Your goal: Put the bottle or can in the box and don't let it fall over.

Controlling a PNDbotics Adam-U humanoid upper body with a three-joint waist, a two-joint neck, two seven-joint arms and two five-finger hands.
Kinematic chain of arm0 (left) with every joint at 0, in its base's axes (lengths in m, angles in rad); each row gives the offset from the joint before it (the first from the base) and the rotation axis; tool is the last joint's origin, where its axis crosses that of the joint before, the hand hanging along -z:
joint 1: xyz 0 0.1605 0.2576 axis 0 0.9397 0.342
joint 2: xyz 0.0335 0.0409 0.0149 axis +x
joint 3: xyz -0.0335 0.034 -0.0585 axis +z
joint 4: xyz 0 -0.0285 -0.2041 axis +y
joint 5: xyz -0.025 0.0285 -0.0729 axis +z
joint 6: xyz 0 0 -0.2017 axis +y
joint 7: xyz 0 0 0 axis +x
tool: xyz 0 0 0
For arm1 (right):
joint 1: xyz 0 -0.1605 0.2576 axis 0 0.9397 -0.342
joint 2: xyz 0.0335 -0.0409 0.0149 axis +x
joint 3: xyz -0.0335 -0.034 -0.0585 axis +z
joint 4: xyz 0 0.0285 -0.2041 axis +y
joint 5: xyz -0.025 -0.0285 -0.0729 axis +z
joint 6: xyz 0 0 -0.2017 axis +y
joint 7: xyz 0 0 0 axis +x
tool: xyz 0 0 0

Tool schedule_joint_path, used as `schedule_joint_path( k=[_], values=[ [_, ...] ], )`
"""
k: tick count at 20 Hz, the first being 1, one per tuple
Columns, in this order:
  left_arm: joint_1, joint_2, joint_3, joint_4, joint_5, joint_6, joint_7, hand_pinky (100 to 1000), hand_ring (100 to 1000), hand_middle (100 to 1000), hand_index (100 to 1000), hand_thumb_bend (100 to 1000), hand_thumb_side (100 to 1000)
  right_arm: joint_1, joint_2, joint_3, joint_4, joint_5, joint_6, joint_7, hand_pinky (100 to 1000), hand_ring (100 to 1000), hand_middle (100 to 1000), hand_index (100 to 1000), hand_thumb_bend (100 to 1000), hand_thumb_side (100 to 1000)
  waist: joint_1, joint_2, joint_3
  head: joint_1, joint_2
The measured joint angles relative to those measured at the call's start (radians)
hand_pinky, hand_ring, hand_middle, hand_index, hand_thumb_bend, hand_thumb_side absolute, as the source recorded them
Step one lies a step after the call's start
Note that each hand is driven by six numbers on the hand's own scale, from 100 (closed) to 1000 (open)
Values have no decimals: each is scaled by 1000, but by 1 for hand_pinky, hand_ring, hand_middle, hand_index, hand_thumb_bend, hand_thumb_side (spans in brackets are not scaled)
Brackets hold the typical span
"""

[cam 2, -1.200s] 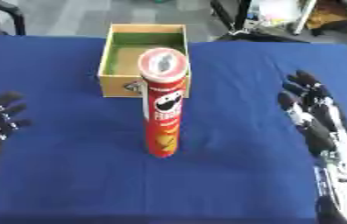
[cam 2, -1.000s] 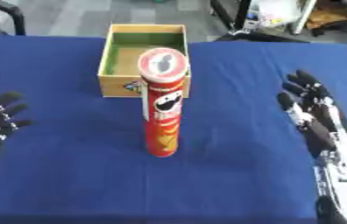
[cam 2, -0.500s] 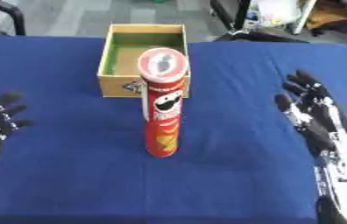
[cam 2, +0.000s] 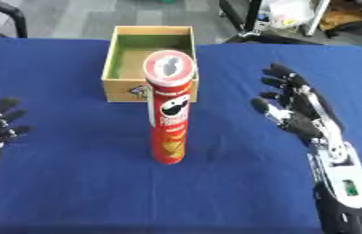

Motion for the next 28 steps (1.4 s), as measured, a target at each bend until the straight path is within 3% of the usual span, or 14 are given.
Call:
schedule_joint_path(
  k=[15,28],
  values=[
    [0,0,-1,0,0,-1,-6,775,919,913,926,411,930,-98,-7,104,114,13,-20,137,784,938,905,936,682,274,-2,0,13,-8,0],
    [0,0,-6,0,0,1,-8,775,919,913,927,410,930,-165,28,158,190,31,-28,204,782,937,900,936,685,257,-3,0,24,-13,0]
  ],
)
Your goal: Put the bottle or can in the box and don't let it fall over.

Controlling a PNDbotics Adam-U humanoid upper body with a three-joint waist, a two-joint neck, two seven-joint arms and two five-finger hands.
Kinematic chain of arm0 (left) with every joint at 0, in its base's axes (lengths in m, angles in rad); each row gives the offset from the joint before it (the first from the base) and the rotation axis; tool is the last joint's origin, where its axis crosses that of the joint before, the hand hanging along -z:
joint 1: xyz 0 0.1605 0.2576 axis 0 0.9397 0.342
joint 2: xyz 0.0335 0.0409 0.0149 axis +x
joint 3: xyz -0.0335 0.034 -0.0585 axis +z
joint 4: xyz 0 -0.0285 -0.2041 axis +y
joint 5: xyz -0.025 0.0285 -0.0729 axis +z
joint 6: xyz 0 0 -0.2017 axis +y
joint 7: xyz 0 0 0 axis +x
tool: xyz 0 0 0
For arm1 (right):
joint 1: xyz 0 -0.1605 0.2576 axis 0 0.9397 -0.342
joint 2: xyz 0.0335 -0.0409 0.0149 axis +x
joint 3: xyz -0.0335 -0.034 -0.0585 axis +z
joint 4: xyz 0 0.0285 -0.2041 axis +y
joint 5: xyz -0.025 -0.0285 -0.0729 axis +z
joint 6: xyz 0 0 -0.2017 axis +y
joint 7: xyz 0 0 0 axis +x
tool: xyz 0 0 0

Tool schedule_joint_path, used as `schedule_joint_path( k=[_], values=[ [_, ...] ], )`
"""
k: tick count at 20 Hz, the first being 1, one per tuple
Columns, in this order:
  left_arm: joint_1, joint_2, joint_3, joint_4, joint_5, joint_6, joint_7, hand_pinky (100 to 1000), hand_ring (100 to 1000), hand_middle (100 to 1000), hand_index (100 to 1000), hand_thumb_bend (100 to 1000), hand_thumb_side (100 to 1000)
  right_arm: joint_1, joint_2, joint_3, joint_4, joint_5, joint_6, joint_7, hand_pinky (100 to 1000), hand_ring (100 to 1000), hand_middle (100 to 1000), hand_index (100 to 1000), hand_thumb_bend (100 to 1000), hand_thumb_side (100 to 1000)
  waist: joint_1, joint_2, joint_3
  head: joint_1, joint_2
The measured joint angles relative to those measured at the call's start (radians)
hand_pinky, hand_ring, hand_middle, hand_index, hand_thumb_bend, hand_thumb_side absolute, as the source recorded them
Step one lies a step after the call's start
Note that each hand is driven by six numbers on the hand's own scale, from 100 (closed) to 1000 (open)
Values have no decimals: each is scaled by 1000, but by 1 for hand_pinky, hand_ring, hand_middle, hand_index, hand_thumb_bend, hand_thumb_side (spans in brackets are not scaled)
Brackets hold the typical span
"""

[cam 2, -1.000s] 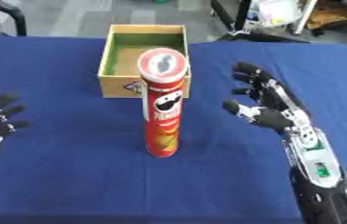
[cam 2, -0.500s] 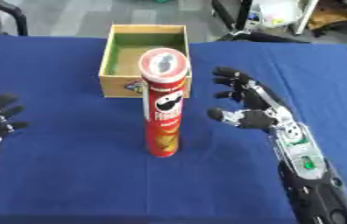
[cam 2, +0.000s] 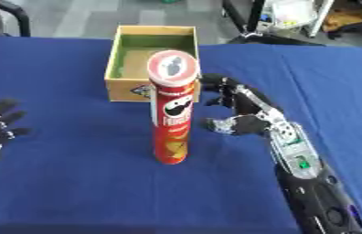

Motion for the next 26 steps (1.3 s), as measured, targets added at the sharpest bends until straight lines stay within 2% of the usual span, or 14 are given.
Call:
schedule_joint_path(
  k=[19,26],
  values=[
    [0,0,-1,0,0,-1,-6,776,919,914,928,408,934,-45,69,37,54,23,-4,50,775,929,890,935,679,264,2,0,8,-14,0],
    [0,-1,-1,0,0,0,-7,776,919,914,928,409,934,-50,86,46,84,-2,9,57,770,923,884,934,667,279,2,0,9,-18,0]
  ],
)
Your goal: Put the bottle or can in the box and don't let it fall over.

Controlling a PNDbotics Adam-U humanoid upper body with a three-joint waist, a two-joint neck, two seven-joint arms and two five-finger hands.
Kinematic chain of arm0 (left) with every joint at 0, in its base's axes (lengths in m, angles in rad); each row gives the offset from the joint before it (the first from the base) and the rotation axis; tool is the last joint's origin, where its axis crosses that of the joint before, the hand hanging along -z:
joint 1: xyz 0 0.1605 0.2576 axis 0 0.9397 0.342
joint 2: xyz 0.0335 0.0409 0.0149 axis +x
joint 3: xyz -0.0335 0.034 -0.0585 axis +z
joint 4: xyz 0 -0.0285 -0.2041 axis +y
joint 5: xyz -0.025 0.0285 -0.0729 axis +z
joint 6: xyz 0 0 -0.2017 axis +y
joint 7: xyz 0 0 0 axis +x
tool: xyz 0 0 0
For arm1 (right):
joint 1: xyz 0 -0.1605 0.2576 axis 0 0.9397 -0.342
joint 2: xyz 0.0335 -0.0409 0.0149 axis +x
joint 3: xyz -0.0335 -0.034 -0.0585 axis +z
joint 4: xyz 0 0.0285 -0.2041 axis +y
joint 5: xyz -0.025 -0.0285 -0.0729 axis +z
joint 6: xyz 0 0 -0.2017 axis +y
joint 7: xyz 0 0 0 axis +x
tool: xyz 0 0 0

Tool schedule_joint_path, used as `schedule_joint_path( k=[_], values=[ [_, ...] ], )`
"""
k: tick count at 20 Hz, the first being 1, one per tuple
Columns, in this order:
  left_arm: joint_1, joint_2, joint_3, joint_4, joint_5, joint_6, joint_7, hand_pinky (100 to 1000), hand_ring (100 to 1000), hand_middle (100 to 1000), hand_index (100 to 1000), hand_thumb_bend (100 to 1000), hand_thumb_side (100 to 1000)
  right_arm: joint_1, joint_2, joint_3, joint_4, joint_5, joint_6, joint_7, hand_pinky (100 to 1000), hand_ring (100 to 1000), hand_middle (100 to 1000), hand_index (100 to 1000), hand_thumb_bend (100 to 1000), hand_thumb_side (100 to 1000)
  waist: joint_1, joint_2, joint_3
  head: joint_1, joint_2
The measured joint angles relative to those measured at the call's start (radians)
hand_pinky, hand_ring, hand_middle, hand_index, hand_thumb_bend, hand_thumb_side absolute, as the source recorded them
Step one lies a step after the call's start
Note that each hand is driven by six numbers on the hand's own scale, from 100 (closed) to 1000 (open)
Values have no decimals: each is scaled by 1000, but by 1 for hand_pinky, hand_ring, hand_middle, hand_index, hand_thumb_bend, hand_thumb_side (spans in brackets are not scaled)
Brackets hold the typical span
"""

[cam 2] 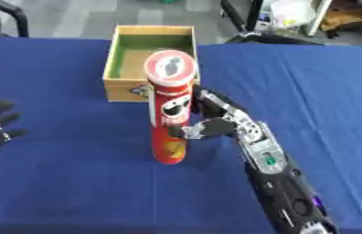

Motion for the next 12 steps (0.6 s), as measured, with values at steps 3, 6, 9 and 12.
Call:
schedule_joint_path(
  k=[3,6,9,12],
  values=[
    [0,0,0,0,0,0,0,776,918,914,928,409,935,-1,8,3,7,-10,6,2,768,921,881,933,663,283,0,1,0,-2,0],
    [-1,0,-3,0,0,0,-1,776,918,914,928,409,935,-3,13,7,13,-21,10,4,766,914,875,929,657,285,0,2,1,-4,0],
    [-1,0,-5,0,0,0,-1,776,918,914,928,408,935,-5,21,9,19,-32,15,2,763,909,871,925,651,289,0,2,2,-5,0],
    [-4,0,-5,0,0,0,-1,777,918,914,928,408,936,-6,27,9,21,-39,19,0,760,906,869,924,649,287,0,2,2,-5,0]
  ],
)
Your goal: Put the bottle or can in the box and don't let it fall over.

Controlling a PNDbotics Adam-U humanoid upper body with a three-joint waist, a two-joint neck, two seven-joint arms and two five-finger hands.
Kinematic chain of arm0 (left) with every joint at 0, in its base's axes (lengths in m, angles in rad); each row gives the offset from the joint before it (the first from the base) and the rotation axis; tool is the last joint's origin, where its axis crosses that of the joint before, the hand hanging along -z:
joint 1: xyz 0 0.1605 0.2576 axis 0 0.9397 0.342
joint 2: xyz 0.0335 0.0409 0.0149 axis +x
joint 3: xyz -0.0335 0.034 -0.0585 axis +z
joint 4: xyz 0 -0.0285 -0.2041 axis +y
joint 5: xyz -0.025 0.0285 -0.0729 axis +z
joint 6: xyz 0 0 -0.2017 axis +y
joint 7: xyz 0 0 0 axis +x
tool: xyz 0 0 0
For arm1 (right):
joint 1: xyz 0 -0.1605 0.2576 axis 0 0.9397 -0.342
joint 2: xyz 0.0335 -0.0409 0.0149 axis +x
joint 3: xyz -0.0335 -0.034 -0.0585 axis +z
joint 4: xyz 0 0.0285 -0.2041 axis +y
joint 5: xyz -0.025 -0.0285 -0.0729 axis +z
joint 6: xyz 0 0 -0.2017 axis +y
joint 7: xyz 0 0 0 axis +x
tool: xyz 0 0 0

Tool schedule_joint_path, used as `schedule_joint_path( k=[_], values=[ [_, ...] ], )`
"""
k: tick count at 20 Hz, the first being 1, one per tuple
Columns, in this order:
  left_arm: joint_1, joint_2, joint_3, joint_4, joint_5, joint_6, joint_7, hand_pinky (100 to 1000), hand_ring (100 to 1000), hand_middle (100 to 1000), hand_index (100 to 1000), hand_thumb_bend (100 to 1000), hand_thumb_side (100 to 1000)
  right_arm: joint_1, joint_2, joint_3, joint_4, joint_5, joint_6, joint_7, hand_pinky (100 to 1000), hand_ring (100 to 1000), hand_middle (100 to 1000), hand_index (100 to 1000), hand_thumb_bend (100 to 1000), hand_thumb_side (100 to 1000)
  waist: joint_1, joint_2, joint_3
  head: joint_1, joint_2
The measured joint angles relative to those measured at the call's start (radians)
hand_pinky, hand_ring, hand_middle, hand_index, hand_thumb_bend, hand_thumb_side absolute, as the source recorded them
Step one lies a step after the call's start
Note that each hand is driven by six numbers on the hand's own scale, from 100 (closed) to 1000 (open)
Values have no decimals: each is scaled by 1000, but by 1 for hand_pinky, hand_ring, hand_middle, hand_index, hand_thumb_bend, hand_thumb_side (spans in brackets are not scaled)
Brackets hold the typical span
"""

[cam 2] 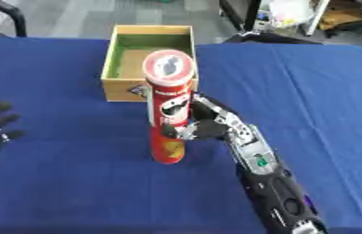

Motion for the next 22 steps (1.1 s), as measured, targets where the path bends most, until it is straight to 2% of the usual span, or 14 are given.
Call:
schedule_joint_path(
  k=[8,13,19,20,22],
  values=[
    [-3,0,0,0,0,0,-1,777,918,914,928,407,937,-3,22,8,3,-13,4,1,756,901,863,920,642,306,0,0,0,-1,0],
    [-3,-6,0,4,0,0,-1,777,918,914,929,407,938,-3,33,17,-2,-21,10,2,747,886,840,899,632,287,0,1,3,-3,0],
    [-3,-8,0,5,0,0,-1,778,918,914,929,405,938,-3,40,19,-3,-22,8,-2,677,788,742,815,552,133,-1,1,4,-5,0],
    [-3,-8,0,5,0,0,-1,778,918,914,929,405,938,-3,41,20,-3,-22,6,-5,654,751,701,777,504,100,-1,1,4,-5,0],
    [-3,-8,0,5,0,0,-1,778,918,914,929,404,939,-3,41,22,-3,-22,2,-9,624,702,641,727,464,100,-1,1,4,-5,0]
  ],
)
